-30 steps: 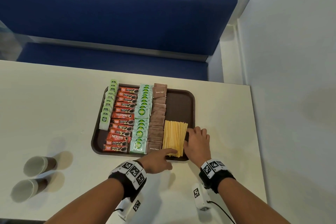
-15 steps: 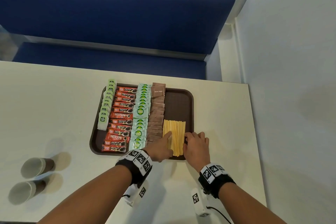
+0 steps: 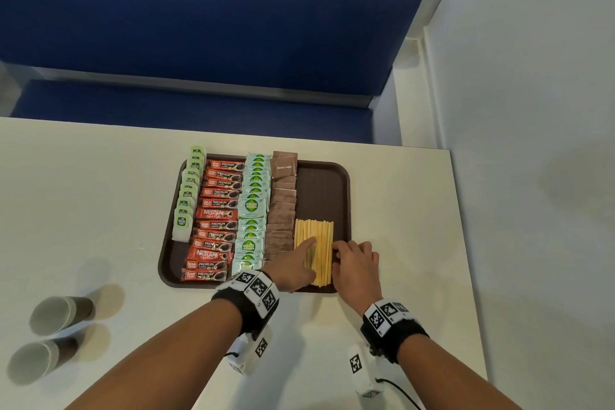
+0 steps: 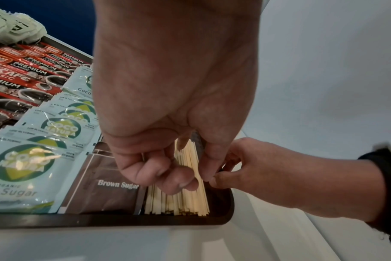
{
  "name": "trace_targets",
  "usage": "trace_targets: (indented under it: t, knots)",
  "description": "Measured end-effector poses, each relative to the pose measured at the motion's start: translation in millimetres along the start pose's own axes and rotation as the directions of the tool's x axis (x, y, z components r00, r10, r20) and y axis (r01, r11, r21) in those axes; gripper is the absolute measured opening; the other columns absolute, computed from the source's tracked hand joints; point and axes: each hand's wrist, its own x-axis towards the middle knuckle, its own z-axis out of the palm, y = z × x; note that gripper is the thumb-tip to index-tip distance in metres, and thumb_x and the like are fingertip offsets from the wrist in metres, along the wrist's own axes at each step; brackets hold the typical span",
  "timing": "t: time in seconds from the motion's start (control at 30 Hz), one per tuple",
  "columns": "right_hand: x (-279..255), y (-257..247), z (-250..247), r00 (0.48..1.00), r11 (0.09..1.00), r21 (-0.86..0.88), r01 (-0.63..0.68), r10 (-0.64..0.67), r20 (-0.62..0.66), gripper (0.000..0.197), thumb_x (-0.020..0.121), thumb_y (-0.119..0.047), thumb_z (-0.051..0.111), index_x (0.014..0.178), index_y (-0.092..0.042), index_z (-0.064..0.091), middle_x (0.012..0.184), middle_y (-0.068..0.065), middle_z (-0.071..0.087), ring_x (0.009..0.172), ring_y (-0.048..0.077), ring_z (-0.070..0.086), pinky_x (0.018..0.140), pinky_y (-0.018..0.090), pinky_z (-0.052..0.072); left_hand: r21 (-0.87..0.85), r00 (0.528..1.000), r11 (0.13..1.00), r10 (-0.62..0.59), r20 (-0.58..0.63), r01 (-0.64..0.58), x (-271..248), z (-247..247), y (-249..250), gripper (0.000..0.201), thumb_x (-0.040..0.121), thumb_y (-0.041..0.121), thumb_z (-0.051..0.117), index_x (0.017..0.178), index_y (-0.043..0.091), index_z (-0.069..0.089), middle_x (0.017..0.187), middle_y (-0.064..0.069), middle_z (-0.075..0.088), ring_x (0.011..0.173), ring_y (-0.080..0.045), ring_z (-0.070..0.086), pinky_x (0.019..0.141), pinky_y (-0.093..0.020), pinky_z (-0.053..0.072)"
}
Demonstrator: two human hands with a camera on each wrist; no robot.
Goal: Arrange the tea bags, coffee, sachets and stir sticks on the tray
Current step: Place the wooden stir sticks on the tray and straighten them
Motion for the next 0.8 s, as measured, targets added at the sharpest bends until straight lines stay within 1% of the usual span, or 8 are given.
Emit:
trace_targets:
  t: [0.13, 0.2, 0.33, 0.43, 0.57, 0.63, 0.7, 0.8]
  knots:
    - [2, 1, 1, 1.0, 1.0, 0.024, -0.003, 0.004, -0.013, 0.038, 0.105, -0.026, 0.057, 0.143, -0.026, 0.054, 0.136, -0.003, 0.064, 0.124, 0.024, 0.046, 0.103, 0.039, 0.038, -0.005, 1.0, 1.0, 0.006, -0.01, -0.006, -4, -2, 2, 0.097, 0.102, 0.018, 0.066, 0.173, 0.034, 0.002, 0.115, -0.013, 0.073, 0.064, -0.014, 0.061, 0.054, -0.023, 0.049]
    - [6, 2, -2, 0.998, 0.998, 0.055, 0.01, -0.006, -0.061, 0.037, 0.105, -0.025, 0.057, 0.142, -0.026, 0.055, 0.137, -0.003, 0.063, 0.124, 0.023, 0.048, 0.104, 0.038, 0.04, 0.0, 1.0, 1.0, 0.006, -0.016, -0.006, -6, -3, 2, 0.096, 0.102, 0.019, 0.066, 0.173, 0.034, 0.003, 0.121, -0.015, 0.074, 0.065, -0.012, 0.061, 0.053, -0.022, 0.048]
    - [28, -4, -16, 0.986, 0.99, 0.095, 0.106, -0.092, -0.14, 0.045, 0.104, -0.011, 0.059, 0.148, -0.019, 0.054, 0.146, 0.003, 0.059, 0.132, 0.023, 0.051, 0.111, 0.038, 0.045, 0.009, 0.999, 1.0, 0.025, -0.047, -0.025, -11, -5, 4, 0.091, 0.103, 0.015, 0.064, 0.173, 0.03, 0.007, 0.118, -0.015, 0.073, 0.072, -0.014, 0.062, 0.06, -0.023, 0.05]
    - [51, -15, -26, 0.97, 0.964, 0.122, 0.235, -0.225, -0.088, 0.062, 0.099, 0.005, 0.059, 0.157, -0.014, 0.048, 0.155, 0.006, 0.049, 0.143, 0.025, 0.045, 0.118, 0.039, 0.044, -0.015, 0.991, 0.999, 0.036, -0.126, -0.038, -18, -4, 0, 0.084, 0.103, 0.016, 0.063, 0.172, 0.026, 0.018, 0.109, -0.007, 0.067, 0.082, -0.015, 0.064, 0.068, -0.026, 0.051]
    - [68, -29, -28, 0.945, 0.946, 0.063, 0.318, -0.322, 0.061, 0.08, 0.092, 0.013, 0.06, 0.163, -0.014, 0.037, 0.159, 0.007, 0.039, 0.146, 0.026, 0.039, 0.114, 0.04, 0.048, -0.079, 0.981, 0.996, 0.017, -0.194, -0.032, -29, -5, -12, 0.064, 0.102, 0.015, 0.065, 0.162, 0.019, 0.042, 0.102, 0.0, 0.067, 0.087, -0.017, 0.064, 0.074, -0.029, 0.051]
    - [69, -31, -25, 0.941, 0.944, 0.007, 0.329, -0.328, 0.078, 0.08, 0.091, 0.011, 0.063, 0.162, -0.013, 0.036, 0.159, 0.007, 0.036, 0.146, 0.027, 0.038, 0.11, 0.039, 0.052, -0.12, 0.98, 0.992, 0.021, -0.197, -0.045, -40, -8, -18, 0.052, 0.102, 0.013, 0.065, 0.152, 0.019, 0.053, 0.104, 0.003, 0.071, 0.089, -0.015, 0.067, 0.076, -0.029, 0.055]
    - [68, -31, -23, 0.939, 0.939, -0.042, 0.341, -0.338, 0.065, 0.078, 0.092, 0.01, 0.064, 0.161, -0.012, 0.037, 0.158, 0.007, 0.035, 0.144, 0.025, 0.04, 0.107, 0.037, 0.054, -0.168, 0.979, 0.985, 0.007, -0.205, -0.042, -52, -11, -23, 0.045, 0.103, 0.012, 0.063, 0.147, 0.019, 0.056, 0.109, 0.003, 0.071, 0.089, -0.011, 0.065, 0.073, -0.023, 0.052]
    - [64, -29, -21, 0.932, 0.927, -0.102, 0.361, -0.36, 0.033, 0.072, 0.095, 0.006, 0.065, 0.16, -0.01, 0.04, 0.156, 0.008, 0.04, 0.14, 0.024, 0.045, 0.108, 0.034, 0.05, -0.241, 0.971, 0.97, -0.043, -0.235, -0.015, -68, -15, -33, 0.036, 0.105, 0.014, 0.063, 0.139, 0.025, 0.057, 0.101, 0.006, 0.065, 0.081, -0.008, 0.059, 0.07, -0.02, 0.048]
